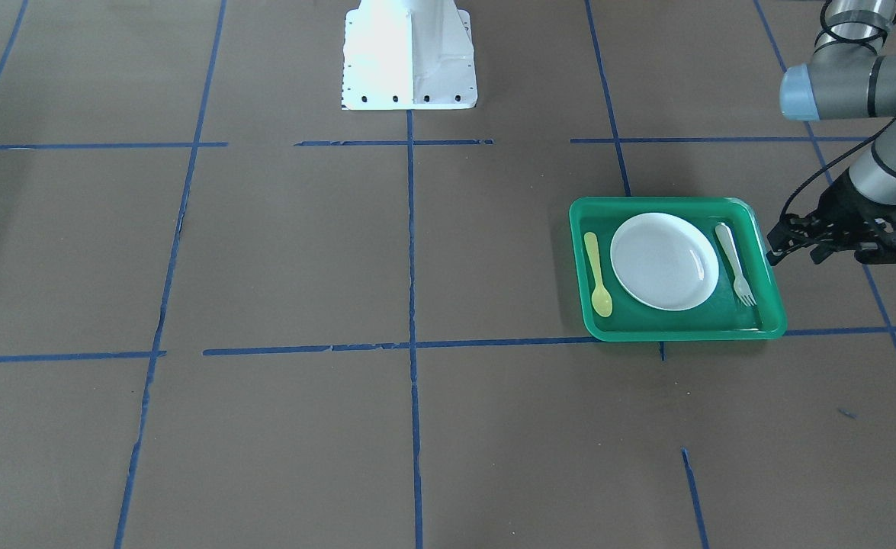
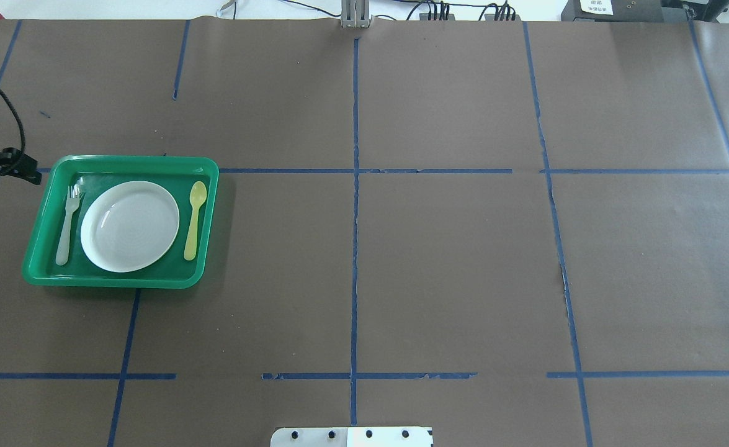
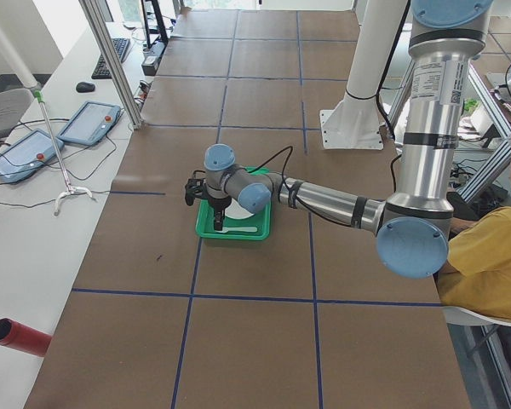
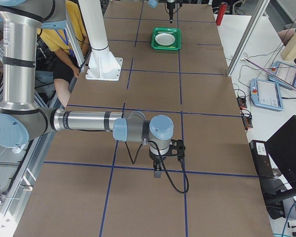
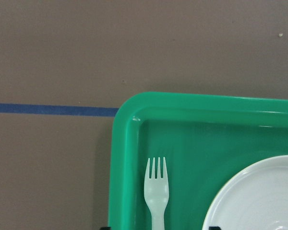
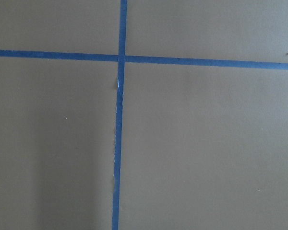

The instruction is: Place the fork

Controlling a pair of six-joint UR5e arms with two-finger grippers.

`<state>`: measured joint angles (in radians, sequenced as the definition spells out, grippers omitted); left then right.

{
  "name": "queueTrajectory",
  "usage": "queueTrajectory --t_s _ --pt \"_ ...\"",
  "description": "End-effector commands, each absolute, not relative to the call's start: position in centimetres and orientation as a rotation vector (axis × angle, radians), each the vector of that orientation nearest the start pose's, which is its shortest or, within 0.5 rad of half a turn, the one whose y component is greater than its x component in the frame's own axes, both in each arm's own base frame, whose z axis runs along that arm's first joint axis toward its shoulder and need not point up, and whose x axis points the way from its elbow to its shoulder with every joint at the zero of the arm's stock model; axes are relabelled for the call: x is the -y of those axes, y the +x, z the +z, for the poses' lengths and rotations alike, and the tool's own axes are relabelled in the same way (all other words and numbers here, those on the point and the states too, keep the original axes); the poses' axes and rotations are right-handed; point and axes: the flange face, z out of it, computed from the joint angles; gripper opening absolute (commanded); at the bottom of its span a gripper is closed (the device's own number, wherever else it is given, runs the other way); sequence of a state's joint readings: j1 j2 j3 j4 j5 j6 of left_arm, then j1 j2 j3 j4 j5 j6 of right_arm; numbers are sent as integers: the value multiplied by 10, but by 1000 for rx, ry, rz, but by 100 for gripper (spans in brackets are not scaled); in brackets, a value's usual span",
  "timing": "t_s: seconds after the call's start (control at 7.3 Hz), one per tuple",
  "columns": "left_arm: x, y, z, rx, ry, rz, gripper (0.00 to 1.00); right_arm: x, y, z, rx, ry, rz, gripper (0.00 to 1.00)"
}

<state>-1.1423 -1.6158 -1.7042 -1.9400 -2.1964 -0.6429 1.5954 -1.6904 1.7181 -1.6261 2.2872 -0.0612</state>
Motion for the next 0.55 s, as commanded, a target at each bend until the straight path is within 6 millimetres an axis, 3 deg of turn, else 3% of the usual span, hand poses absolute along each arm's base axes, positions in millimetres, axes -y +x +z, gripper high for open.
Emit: queueTrajectory --t_s 0.0,0.41 --pt "515 55 567 -707 222 74 100 437 79 651 717 4 -24 100" --pt "506 -81 612 -702 177 122 100 437 79 651 717 4 -25 100"
